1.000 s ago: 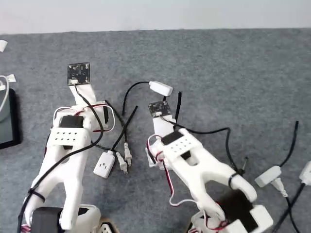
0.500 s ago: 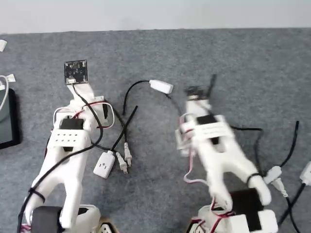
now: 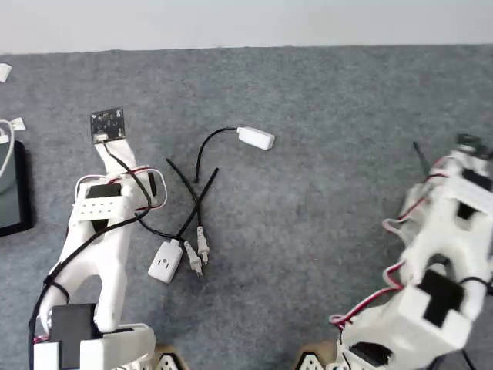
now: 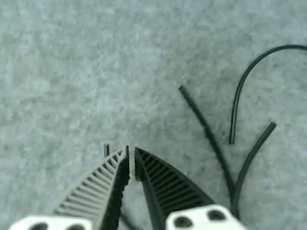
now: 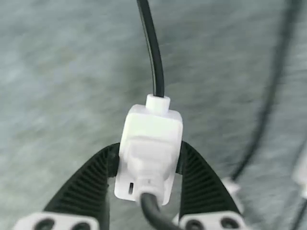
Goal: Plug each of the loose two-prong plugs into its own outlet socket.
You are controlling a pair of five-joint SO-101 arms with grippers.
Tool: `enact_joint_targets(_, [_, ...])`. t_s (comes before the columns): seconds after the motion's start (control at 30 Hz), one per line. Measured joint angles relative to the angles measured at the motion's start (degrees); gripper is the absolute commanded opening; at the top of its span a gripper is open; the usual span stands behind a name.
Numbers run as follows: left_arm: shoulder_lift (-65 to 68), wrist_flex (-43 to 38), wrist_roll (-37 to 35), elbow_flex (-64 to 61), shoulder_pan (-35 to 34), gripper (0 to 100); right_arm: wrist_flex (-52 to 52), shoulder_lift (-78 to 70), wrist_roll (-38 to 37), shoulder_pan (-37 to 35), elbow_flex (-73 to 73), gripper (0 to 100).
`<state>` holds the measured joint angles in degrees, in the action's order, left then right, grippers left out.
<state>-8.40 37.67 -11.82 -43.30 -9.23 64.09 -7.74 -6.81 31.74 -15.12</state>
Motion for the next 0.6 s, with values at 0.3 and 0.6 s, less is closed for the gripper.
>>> enact_joint_targets(0.3, [0.0,3.3,0.0,0.0,-1.9,1,1.4,-18.2,-3.3,8.7,16.9,19.6])
enact_joint_targets(0.6, [0.0,3.4,1.6,0.0,-1.9,2,24.3,-21.4,-6.3,7.0,35.0,21.4])
